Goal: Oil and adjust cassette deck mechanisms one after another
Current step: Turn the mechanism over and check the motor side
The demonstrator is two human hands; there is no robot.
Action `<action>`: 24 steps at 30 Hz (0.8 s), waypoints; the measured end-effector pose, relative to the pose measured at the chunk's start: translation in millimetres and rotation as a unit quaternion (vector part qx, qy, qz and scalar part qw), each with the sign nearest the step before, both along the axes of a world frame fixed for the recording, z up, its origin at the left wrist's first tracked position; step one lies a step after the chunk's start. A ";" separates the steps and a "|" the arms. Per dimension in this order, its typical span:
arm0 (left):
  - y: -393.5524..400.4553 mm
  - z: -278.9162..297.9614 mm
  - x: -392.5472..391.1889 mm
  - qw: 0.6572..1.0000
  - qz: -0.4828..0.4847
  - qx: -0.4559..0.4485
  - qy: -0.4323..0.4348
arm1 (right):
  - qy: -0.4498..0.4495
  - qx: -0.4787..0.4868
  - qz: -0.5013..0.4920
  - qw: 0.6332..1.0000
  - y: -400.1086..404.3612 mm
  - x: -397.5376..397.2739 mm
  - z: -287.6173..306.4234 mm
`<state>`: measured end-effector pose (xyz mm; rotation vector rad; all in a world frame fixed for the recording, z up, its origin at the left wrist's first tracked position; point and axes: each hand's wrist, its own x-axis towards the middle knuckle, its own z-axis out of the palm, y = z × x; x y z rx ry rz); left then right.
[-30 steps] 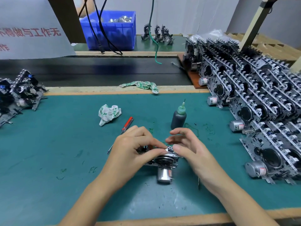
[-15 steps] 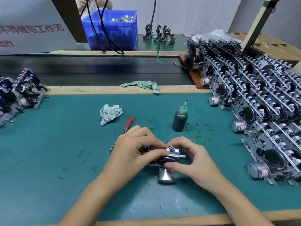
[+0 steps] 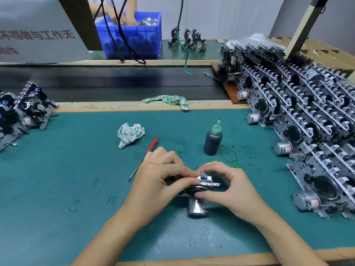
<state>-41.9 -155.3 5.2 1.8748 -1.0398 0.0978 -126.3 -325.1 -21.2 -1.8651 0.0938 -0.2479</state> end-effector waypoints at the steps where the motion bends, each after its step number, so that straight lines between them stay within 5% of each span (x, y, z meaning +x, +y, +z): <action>1: 0.1 0.2 0.1 1.000 0.001 0.000 0.000 | -0.001 -0.008 -0.004 1.000 0.3 -0.5 0.9; 7: -0.6 0.8 -0.3 1.000 0.001 0.007 0.018 | -0.003 -0.132 -0.027 0.991 6.1 -13.9 0.2; 13: -2.1 1.2 -1.2 1.000 0.000 0.000 0.017 | -0.106 -0.418 -0.120 0.894 -3.3 -23.7 -11.6; 20: -2.1 1.0 -0.3 1.000 -0.001 0.007 0.026 | -0.092 -0.424 -0.102 0.895 -8.5 -22.4 -12.5; 24: -1.9 1.3 -0.5 1.000 0.001 0.008 0.024 | -0.018 -0.268 -0.094 0.959 -3.5 -16.0 -4.3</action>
